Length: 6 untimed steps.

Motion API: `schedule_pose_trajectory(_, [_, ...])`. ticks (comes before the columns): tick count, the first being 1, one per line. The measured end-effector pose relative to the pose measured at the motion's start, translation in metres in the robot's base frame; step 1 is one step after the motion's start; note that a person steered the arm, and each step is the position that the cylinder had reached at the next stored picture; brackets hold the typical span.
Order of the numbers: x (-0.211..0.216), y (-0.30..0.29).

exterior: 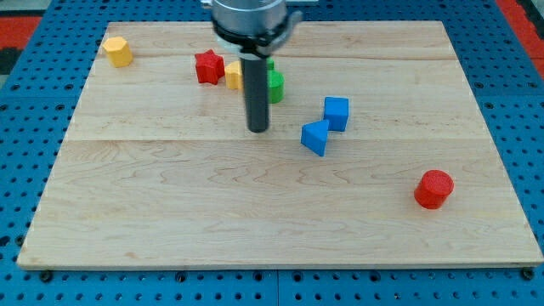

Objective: Push the blue triangle to the right side of the board

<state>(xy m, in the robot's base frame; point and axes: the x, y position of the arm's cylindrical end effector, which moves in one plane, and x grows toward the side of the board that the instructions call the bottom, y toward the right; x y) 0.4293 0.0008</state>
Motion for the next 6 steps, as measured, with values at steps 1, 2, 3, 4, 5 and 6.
schedule_pose_trajectory(1, [0.000, 0.093])
schedule_pose_trajectory(2, [0.004, 0.096])
schedule_pose_trajectory(3, [0.018, 0.019])
schedule_pose_trajectory(4, [0.042, 0.036])
schedule_pose_trajectory(5, [0.042, 0.112])
schedule_pose_trajectory(6, [0.041, 0.158])
